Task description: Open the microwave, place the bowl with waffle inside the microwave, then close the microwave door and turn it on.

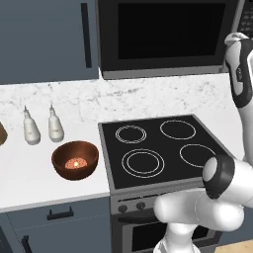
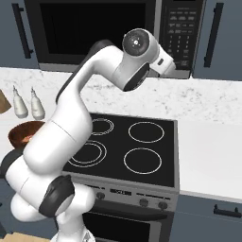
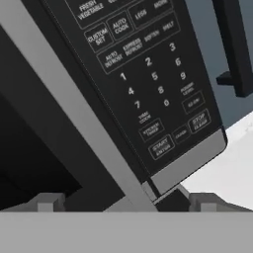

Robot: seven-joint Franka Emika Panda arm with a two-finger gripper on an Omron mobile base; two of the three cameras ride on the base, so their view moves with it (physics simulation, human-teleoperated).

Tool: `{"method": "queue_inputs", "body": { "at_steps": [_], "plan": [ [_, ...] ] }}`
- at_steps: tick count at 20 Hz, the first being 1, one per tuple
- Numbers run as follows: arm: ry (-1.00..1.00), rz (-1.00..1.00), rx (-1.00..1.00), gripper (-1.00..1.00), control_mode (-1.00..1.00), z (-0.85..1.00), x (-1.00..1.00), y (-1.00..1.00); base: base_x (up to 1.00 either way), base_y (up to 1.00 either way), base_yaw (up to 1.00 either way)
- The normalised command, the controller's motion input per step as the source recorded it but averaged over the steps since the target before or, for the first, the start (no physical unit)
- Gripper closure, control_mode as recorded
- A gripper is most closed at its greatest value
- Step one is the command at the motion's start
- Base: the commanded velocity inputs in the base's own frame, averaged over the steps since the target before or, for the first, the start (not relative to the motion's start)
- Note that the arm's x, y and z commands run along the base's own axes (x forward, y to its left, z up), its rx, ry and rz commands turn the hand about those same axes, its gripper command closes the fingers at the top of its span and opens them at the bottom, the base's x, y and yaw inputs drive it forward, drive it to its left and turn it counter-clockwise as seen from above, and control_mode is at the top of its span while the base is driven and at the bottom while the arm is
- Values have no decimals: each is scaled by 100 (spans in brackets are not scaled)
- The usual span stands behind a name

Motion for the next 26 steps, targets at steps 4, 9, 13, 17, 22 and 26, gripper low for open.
{"method": "queue_inputs", "body": {
  "at_steps": [4,9,13,17,22,26],
  "plan": [
    [0,3,1,-100,-100,10,25,-1,0,0,0],
    [0,8,1,-100,-100,0,46,0,0,0,0],
    [0,12,6,-100,-100,0,54,-19,0,0,0],
    [0,11,9,-100,-100,0,58,-24,0,0,0],
    [0,9,7,100,-100,-6,50,-10,0,0,0],
    [0,4,0,100,-100,-14,22,0,0,0,0]
  ]
}}
